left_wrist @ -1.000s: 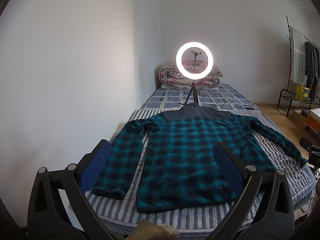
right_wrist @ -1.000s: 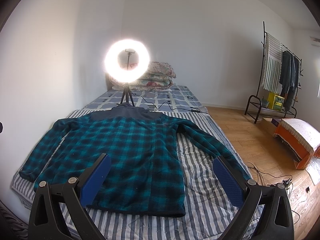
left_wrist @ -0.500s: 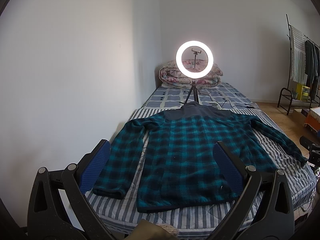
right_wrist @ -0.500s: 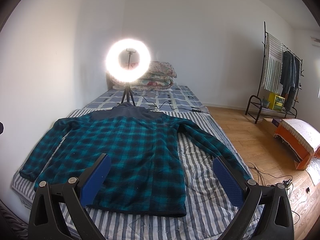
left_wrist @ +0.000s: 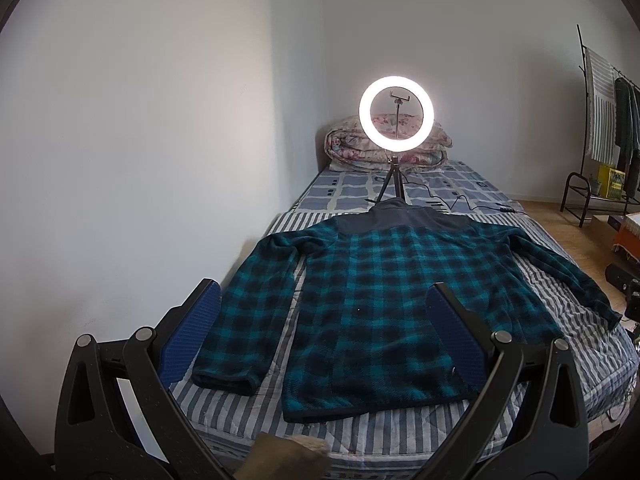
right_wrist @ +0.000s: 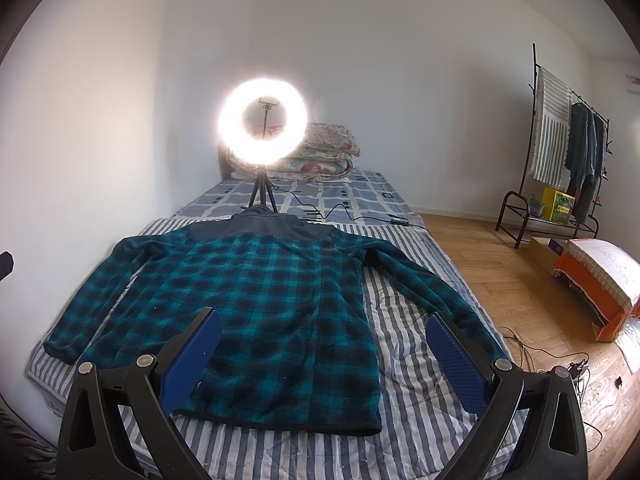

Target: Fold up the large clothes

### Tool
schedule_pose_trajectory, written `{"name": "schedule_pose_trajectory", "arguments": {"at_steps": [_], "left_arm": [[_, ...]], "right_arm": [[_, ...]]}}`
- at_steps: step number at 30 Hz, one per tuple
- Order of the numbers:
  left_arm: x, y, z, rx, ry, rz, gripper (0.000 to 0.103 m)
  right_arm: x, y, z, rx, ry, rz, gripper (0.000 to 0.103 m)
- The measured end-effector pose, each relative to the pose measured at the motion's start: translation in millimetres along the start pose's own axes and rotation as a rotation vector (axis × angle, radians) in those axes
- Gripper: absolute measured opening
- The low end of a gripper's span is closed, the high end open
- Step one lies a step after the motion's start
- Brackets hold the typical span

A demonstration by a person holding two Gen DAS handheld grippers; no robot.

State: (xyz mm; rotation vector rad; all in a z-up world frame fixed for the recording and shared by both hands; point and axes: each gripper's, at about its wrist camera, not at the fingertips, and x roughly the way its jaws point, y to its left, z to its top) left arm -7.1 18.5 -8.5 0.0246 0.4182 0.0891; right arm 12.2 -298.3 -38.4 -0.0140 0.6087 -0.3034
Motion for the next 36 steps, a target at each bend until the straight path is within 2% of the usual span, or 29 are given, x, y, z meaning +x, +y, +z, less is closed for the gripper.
{"name": "schedule_pose_trajectory", "arguments": {"at_steps": [9,14,16,20,23,28,32,36], "left_arm": [[16.4,32.9,-23.9,-0.038,0.056,0.086,0.103],[27.8,54.8,-37.0,-0.049,0.107,0.099,0.103],[31.3,64.5,-42.2,-0.065,0.124,0.101,0.103],[40.2,87.3,-54.2,-0.133,0.166,0.066,0.103],[48.8,107.4,-64.1,-0.204,0.232,0.051,0.099],[61.4,129.7,-80.0,-0.284,0.326,0.071,0.099],[73.0,141.2,-89.3,-0.344,0.377,0.110,0.099],[95.2,151.2,-100.4,-0.415,0.441,0.117,0.099]], "right_arm": [[-2.2,23.9,12.3,-0.007,-0.015,0.075,0.103],[2.9,50.7,19.8,-0.049,-0.024,0.117,0.103],[6.7,63.5,20.4,-0.075,-0.031,0.131,0.103],[11.1,91.4,14.3,-0.161,-0.061,0.229,0.103],[13.7,117.7,7.7,-0.265,-0.074,0.282,0.103],[28.8,150.7,8.8,-0.352,-0.008,0.385,0.101],[46.3,160.7,28.2,-0.334,0.028,0.476,0.093],[60.9,145.3,34.6,-0.263,0.075,0.506,0.085]]}}
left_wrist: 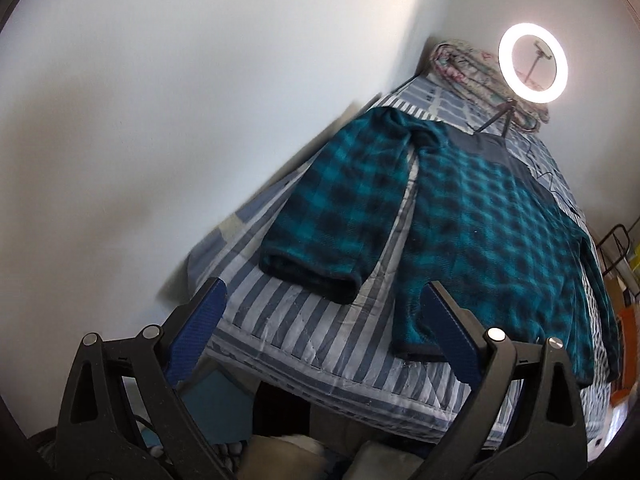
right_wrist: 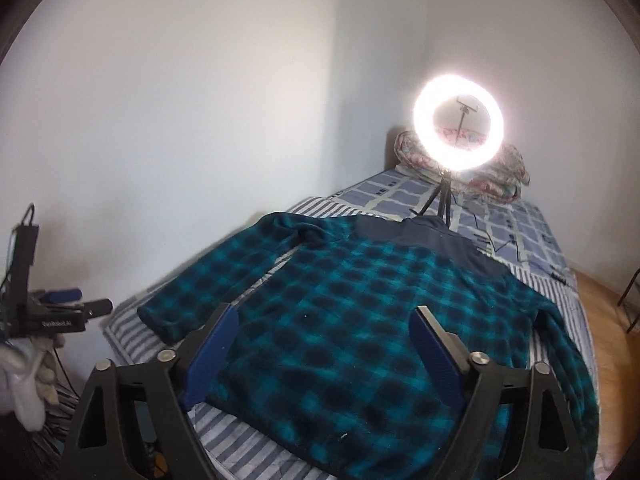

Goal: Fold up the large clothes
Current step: 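Lower the left tool onto the plaid jacket sleeve cuff and close it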

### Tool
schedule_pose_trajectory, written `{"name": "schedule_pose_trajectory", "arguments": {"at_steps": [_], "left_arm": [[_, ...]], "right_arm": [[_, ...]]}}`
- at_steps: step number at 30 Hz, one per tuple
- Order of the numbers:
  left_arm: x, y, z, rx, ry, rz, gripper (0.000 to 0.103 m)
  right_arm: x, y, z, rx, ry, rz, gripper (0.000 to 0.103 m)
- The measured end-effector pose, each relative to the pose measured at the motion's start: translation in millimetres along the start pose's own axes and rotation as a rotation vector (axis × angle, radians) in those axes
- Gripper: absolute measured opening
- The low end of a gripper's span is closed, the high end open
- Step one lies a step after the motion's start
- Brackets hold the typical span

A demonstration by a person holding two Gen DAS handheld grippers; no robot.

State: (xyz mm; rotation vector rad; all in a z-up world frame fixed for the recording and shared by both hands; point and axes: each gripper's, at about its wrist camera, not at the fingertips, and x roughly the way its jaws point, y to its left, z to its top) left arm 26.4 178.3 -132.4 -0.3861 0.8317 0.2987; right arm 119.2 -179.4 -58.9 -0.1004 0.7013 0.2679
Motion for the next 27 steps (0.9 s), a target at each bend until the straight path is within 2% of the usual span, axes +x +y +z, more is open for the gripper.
{"name": "schedule_pose_trajectory", "arguments": {"at_steps": [3,5,6,7,13,20,27], "left_arm": [[25.4,10.1,0.9,-0.089,0.069,-0.011,0.096],[43.0,17.9,0.1,-0.166,0.120,-0.043,0.082],[52.8,22.2,-0.6,-0.202,0.143,-0.054,0.064],[59.9,25.7,-1.4,-0.233,0.159,-0.058,0.054],[99.9,55.0,-8.9,-0.454,0.226,-0.111,0.051],[125.0,68.7,-7.0,-0.558,0.242,-0.118,0.051],[139.5,67.0,2.4,-0.576,0.231,-0.082,0.051]], "right_arm": [[-1.1,-22.5,-2.5,0.111,0.032,0.043,0.084],[-5.4,-36.5,-4.2,0.196,0.037,0.072,0.085],[-7.4,-40.9,-4.8,0.222,0.034,0.084,0.085],[-10.9,-45.4,-6.7,0.243,0.031,0.089,0.085],[-22.0,-51.9,-16.3,0.236,0.026,0.049,0.085],[-26.8,-51.7,-24.7,0.219,0.058,0.043,0.084],[-29.9,-41.5,-26.7,0.180,0.056,0.053,0.084]]}}
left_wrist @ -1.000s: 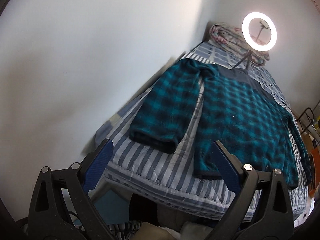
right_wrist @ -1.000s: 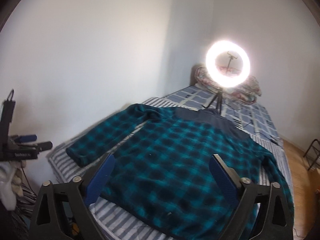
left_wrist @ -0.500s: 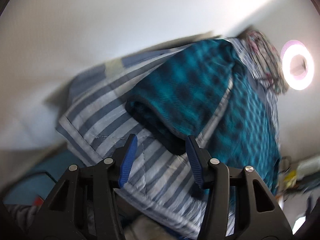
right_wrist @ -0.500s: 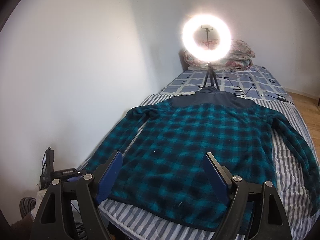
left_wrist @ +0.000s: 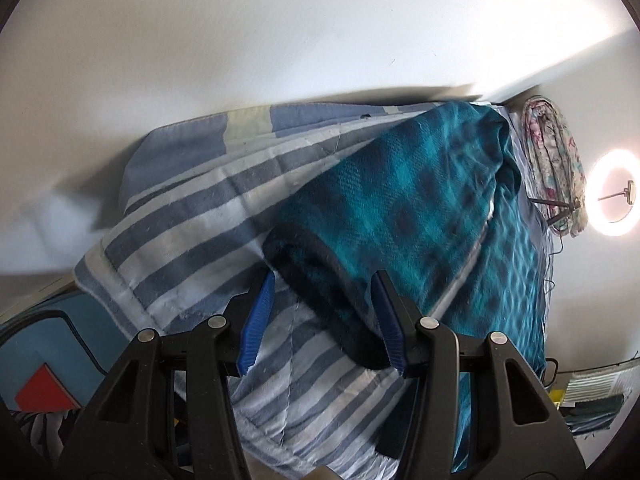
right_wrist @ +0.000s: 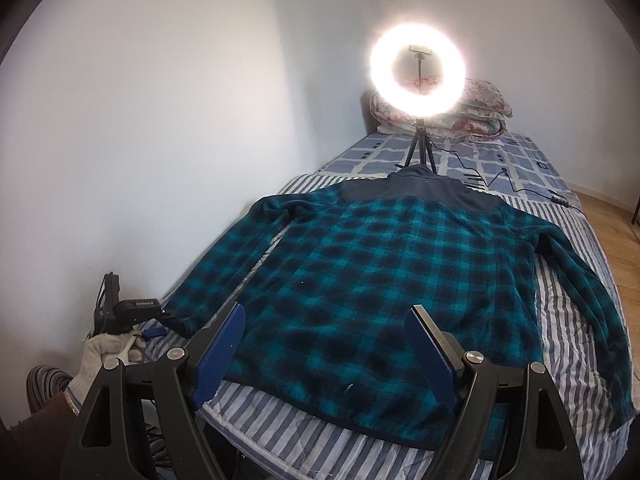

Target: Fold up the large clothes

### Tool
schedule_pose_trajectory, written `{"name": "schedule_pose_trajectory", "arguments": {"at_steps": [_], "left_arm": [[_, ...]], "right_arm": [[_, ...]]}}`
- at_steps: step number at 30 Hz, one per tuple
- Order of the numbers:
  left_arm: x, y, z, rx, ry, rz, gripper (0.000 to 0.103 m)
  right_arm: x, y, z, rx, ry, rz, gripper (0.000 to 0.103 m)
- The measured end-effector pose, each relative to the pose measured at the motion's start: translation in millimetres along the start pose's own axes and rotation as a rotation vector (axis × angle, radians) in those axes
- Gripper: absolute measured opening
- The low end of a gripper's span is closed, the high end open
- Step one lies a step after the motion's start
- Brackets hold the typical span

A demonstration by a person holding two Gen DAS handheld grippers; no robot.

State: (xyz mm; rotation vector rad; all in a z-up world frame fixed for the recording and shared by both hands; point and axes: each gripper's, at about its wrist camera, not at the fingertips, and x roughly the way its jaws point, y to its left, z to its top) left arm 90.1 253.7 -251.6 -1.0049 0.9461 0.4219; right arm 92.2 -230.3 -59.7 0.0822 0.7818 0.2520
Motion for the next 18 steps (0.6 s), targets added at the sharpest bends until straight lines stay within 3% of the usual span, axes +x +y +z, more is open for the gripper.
{"name": "schedule_pose_trajectory", "arguments": {"at_steps": [2,3,4,5,10,15,18], "left_arm": [[2.8,-3.5,3.3,0.001,-0.008,0.010,0.050],[2.6,-4.3,4.0,0.001,-0.015,0.019,0.039],[3.6,-7.3,5.7,0.010,-0.022,0.035,0.020],[4.9,-10.1,6.9,0.022,-0.023,0.042,0.011],[-7.8,-42.2,2.2,0.139,-0.085,0.032,0.009],[-44.5,-109.8,-23.7,0.425,-0.181,0.011,0.008],[-61.3,-140.9,-42.1,0.567,-0.186,-0.032,0.008]], "right_arm": [[-0.5,3.4,-0.8,-0.011,0.001,0.004,0.084],[0.8,4.3,-1.3,-0.012,0.003,0.005,0.084],[1.7,5.1,-1.7,-0.013,0.007,0.006,0.085],[3.1,5.2,-1.9,-0.012,0.011,0.007,0.084],[9.0,1.7,-2.8,-0.008,0.033,-0.010,0.084],[19.3,-7.7,-0.2,0.007,0.088,-0.031,0.073],[27.2,-19.1,6.9,0.055,0.130,-0.013,0.068]]}}
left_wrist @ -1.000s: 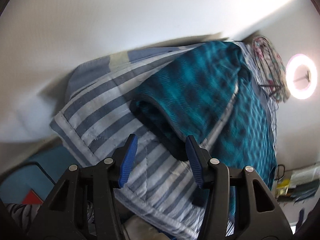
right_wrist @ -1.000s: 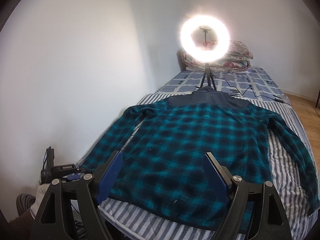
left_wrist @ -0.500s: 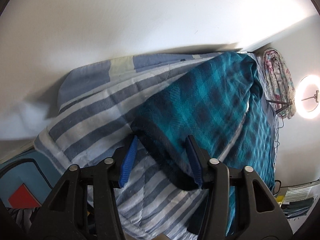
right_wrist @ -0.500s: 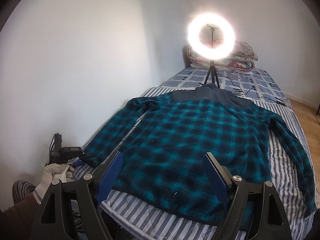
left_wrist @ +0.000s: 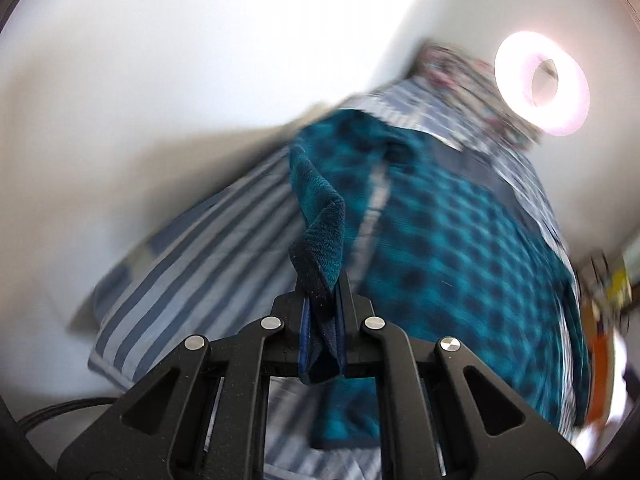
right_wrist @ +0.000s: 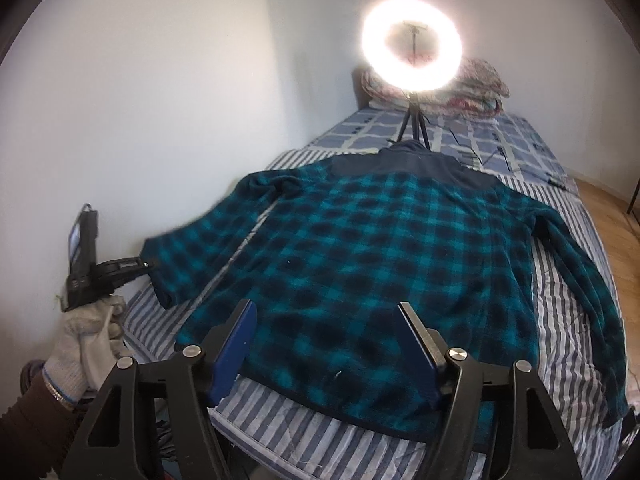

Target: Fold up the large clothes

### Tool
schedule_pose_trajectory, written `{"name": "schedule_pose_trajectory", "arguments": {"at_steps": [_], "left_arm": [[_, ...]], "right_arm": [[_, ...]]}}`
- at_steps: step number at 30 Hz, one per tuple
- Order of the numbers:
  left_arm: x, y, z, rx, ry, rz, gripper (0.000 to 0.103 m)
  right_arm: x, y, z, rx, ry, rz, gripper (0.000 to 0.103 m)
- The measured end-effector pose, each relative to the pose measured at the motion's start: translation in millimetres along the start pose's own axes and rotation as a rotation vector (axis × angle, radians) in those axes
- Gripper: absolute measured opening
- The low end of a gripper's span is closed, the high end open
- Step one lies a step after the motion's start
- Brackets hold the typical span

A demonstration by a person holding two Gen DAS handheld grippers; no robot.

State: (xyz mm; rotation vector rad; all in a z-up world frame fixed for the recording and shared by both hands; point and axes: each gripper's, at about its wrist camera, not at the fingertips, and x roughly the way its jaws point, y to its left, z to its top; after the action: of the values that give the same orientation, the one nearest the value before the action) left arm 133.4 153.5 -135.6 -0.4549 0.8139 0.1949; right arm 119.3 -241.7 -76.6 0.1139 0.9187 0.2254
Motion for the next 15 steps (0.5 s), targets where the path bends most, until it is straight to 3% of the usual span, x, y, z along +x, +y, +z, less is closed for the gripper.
{"name": "schedule_pose_trajectory", "arguments": {"at_steps": [4,8,11,15], "left_arm": [[-12.6,-36.6,-8.9,0.132,0.003,-0.059,0.008],[-15.1,-59.5,-23.9,0.208,0.005,-0.084,0.008],[-14.3,-62.4,-32.8,0.205,0.023,-0.105,0.008],[-9.6,-63.6,-38.1,0.199,0.036,-0.117,0.008]], "right_arm": [[12.5,-13.9,18.7,0.028,0.039,0.047,0.065],[48.6,-20.1,58.6,0.010,0.071,0.056,0.055],[86.2,-11.7,89.3,0.004,0.130,0.126,0.046],[138.7,22.2,128.5,-0.054,0.187,0.192,0.046]]}}
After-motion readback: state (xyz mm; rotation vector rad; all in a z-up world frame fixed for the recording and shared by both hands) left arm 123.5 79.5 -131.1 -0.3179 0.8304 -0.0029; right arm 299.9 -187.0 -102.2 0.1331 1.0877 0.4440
